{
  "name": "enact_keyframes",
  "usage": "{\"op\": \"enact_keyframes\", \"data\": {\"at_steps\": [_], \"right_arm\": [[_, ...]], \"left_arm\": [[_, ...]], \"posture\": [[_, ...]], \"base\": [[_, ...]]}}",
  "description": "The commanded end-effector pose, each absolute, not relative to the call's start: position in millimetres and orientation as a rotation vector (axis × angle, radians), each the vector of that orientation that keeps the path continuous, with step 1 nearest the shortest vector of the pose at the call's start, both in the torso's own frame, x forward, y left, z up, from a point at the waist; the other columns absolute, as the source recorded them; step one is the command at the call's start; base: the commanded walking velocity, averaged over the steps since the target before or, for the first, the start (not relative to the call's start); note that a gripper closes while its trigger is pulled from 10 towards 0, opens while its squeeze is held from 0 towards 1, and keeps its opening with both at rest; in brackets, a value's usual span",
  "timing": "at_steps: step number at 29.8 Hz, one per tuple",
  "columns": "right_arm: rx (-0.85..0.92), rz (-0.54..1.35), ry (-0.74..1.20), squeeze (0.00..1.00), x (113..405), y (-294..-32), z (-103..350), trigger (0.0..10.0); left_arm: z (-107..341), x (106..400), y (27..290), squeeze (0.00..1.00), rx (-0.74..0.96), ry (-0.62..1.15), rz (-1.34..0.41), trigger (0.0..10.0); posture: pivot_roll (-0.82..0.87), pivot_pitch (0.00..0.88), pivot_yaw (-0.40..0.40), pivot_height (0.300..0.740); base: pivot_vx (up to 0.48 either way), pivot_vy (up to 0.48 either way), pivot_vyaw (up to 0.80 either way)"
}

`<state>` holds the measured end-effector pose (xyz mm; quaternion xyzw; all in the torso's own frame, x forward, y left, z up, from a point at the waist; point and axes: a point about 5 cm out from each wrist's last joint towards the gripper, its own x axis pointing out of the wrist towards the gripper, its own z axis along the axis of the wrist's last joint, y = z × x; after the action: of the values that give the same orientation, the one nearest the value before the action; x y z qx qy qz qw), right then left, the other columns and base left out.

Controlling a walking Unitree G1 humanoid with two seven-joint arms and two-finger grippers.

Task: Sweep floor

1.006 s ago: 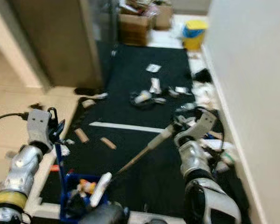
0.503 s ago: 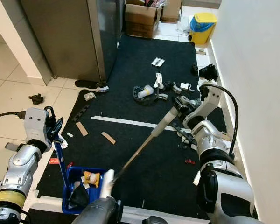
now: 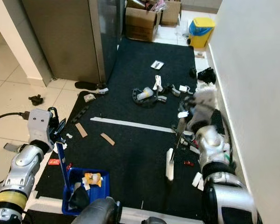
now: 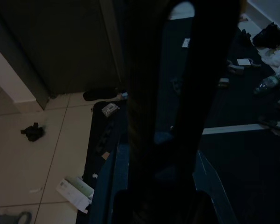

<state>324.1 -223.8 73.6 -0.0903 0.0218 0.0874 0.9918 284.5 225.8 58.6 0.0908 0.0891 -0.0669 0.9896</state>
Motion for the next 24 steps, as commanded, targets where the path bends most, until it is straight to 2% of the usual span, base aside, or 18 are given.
{"op": "enact_keyframes", "data": {"at_steps": [1,10,24], "right_arm": [[-0.211,0.178,0.056,0.00,319,-223,67,10.0],[-0.277,0.124,0.069,0.00,304,-219,49,10.0],[-0.282,0.131,0.078,0.00,301,-208,42,10.0]], "left_arm": [[61,284,220,0.00,0.179,0.152,-0.149,10.0],[62,284,219,0.00,0.166,0.140,-0.138,10.0],[62,279,225,0.00,0.181,0.147,-0.111,10.0]], "posture": [[0.21,0.000,-0.031,0.740],[0.20,0.000,-0.035,0.740],[0.21,0.000,-0.045,0.740]], "base": [[0.000,0.000,0.00],[0.000,0.000,0.00],[0.000,0.000,0.80]]}}
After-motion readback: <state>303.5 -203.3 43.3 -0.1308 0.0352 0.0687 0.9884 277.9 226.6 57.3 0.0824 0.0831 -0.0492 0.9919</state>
